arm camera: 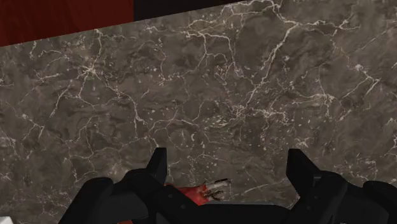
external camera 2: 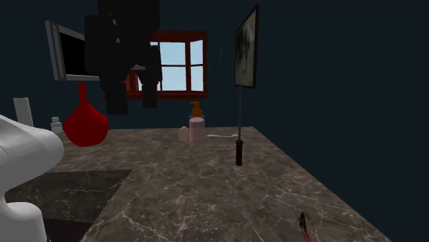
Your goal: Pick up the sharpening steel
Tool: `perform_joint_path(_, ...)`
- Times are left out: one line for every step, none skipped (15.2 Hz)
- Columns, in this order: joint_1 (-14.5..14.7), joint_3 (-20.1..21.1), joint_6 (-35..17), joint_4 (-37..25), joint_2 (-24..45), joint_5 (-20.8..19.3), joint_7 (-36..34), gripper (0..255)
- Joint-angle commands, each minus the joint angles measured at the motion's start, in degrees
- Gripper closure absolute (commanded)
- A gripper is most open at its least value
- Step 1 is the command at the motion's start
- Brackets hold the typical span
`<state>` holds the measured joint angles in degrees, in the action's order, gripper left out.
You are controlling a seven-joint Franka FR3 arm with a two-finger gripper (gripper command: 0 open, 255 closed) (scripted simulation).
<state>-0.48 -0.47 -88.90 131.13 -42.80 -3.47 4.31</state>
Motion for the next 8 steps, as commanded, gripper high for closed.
perform_joint_path(0.0, 0.0, 0.0, 0.0, 0.0, 0.0, 0.0, 0)
perform_joint_path(0.3, 1.3, -1.1, 0.8, -0.3, 0.7, -1.7, 0)
perform_joint_path(0.7, 2.7, -2.2, 1.6, -0.4, 1.4, -3.3, 0)
perform_joint_path(1.0, 4.0, -3.3, 2.2, -0.5, 2.1, -5.0, 0)
perform_joint_path(1.4, 5.4, -4.5, 2.8, -0.5, 2.7, -6.7, 0)
perform_joint_path(1.7, 6.8, -5.6, 3.3, -0.4, 3.3, -8.3, 0)
perform_joint_path(2.0, 8.2, -6.8, 3.7, -0.2, 3.9, -10.0, 0)
perform_joint_path(2.3, 9.6, -8.0, 4.1, 0.1, 4.5, -11.6, 0)
